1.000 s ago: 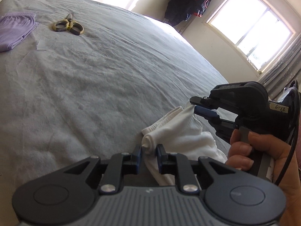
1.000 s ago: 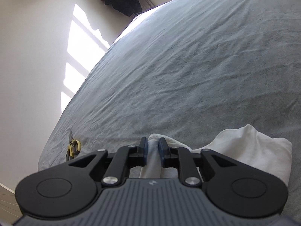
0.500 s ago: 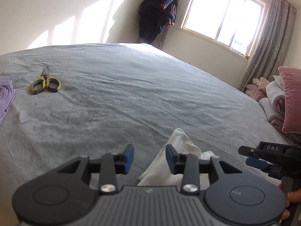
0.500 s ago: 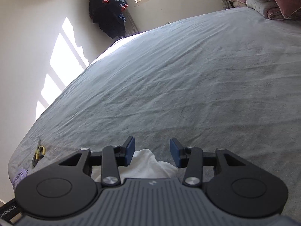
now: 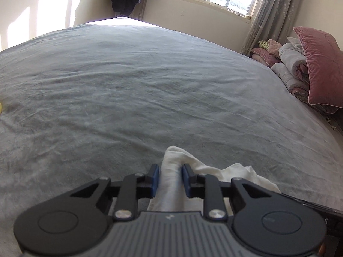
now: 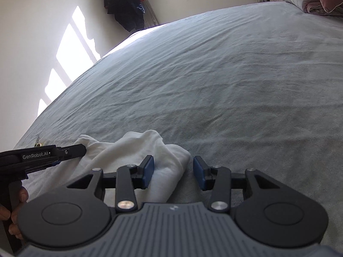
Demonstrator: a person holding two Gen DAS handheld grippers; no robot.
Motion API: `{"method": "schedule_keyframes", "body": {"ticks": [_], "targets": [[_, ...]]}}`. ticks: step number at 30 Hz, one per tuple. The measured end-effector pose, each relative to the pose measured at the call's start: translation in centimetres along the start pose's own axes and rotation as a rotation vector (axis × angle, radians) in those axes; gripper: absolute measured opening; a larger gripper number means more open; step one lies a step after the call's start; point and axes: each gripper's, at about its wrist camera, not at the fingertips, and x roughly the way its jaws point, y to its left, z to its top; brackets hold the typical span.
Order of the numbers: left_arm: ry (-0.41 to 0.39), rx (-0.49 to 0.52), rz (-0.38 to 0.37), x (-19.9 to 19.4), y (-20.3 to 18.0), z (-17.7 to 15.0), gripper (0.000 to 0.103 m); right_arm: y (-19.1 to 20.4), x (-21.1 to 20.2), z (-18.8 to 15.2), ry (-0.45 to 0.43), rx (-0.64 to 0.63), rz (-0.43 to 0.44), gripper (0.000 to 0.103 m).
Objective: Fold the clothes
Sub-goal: 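Open the left gripper and release the folded edge onto the garment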
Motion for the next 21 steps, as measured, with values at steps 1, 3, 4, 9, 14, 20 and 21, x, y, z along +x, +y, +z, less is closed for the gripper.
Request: {"method": "schedule_keyframes", "body": {"ticks": [1, 3, 4, 9, 14, 20, 21], "targets": [[-0.010, 0.020, 0.047, 0.4, 0.0, -0.2, 0.026, 0.1, -0.1, -0.3, -0.008, -0.023, -0.009, 0.039], [-0.032, 0.067, 0.128, 0.8, -0.1, -0.5, 0.036, 0.3, -0.2, -0.9, -0.029, -0.073, -0.017, 0.039], [-0.039, 0.090, 0.153, 0.8, -0.1, -0.5, 0.036, 0.5, -0.2, -1.1, -0.037, -0.095, -0.023, 0.039], [-0.049, 0.047, 0.182, -0.6, 1.2, 0.1, 0.036, 1.0, -0.6, -0.9, -0.057, -0.139, -0.051, 0.043], [-0.149, 0.026, 0.143, -4.2, 1.3, 0.9, 0.036, 1.5, -1.7, -0.5, -0.132, -0.177, -0.059, 0.044], [-0.184, 0.126, 0.019, -7.0, -0.4, -0.3, 0.026, 3.3, -2.1, -0.7, -0.161, -0.260, -0.056, 0.031], [-0.181, 0.143, 0.019, -6.9, -0.5, -0.9, 0.026, 3.5, -2.1, -0.7, -0.159, -0.269, -0.049, 0.031]]}}
